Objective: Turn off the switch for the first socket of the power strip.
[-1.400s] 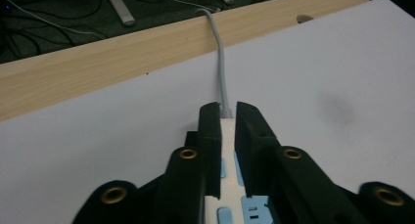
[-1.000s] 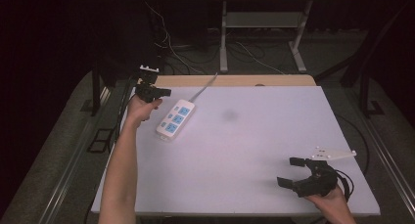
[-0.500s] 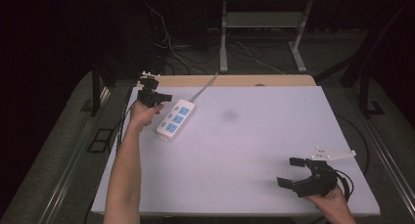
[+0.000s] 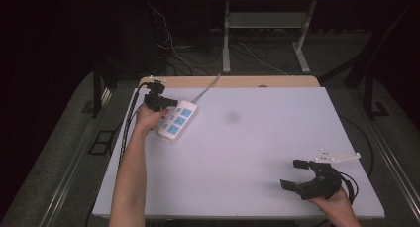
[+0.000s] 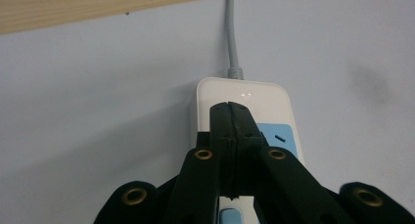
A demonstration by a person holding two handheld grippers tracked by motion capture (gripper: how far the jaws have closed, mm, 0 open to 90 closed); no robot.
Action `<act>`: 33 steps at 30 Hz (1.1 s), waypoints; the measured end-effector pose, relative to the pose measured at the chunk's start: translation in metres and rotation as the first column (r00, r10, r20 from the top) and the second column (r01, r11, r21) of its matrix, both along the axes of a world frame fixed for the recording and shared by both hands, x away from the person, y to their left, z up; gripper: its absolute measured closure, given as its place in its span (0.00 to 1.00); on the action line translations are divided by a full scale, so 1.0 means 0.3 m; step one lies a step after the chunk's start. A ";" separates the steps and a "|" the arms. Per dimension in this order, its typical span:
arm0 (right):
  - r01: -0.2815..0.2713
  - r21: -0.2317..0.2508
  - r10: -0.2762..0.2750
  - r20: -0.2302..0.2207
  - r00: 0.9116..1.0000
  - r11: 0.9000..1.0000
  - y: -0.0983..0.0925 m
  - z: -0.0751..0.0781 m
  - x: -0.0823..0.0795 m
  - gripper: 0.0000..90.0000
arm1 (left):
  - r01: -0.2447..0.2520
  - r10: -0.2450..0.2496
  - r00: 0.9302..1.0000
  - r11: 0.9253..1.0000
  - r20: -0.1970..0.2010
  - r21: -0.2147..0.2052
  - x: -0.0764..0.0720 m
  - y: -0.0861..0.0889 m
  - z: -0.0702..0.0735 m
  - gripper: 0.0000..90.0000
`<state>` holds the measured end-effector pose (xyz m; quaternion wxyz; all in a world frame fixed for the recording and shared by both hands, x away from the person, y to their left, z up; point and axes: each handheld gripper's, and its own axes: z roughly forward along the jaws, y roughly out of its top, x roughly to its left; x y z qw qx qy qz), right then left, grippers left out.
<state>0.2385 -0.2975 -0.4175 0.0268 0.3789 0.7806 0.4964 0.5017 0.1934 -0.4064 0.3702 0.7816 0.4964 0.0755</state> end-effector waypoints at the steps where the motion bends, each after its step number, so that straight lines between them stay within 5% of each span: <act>1: 0.000 -0.001 0.000 -0.001 1.000 1.000 0.000 0.000 0.000 0.00 | 0.003 -0.003 1.000 1.000 -0.008 0.000 0.001 -0.003 -0.005 0.99; 6: 0.002 -0.006 -0.002 -0.004 1.000 1.000 -0.004 -0.002 0.003 0.00 | 0.006 -0.005 1.000 1.000 -0.027 0.019 0.002 -0.012 -0.032 0.99; 15: 0.016 -0.002 -0.016 0.004 1.000 1.000 -0.020 0.001 0.003 0.00 | 0.001 -0.001 1.000 1.000 -0.004 -0.004 -0.005 -0.012 -0.042 0.99; 22: 0.020 0.003 -0.020 0.004 1.000 1.000 -0.025 0.003 0.000 0.00 | -0.020 0.020 1.000 0.998 0.001 -0.067 -0.015 0.010 -0.064 1.00; 26: 0.018 0.007 -0.018 0.005 1.000 1.000 -0.024 0.005 0.001 0.00 | -0.008 0.008 1.000 1.000 0.020 0.003 -0.021 -0.015 -0.051 1.00; 33: 0.020 0.003 -0.020 0.012 1.000 1.000 -0.029 0.009 -0.004 0.00 | -0.017 0.017 1.000 1.000 -0.007 -0.019 -0.018 -0.013 -0.050 0.99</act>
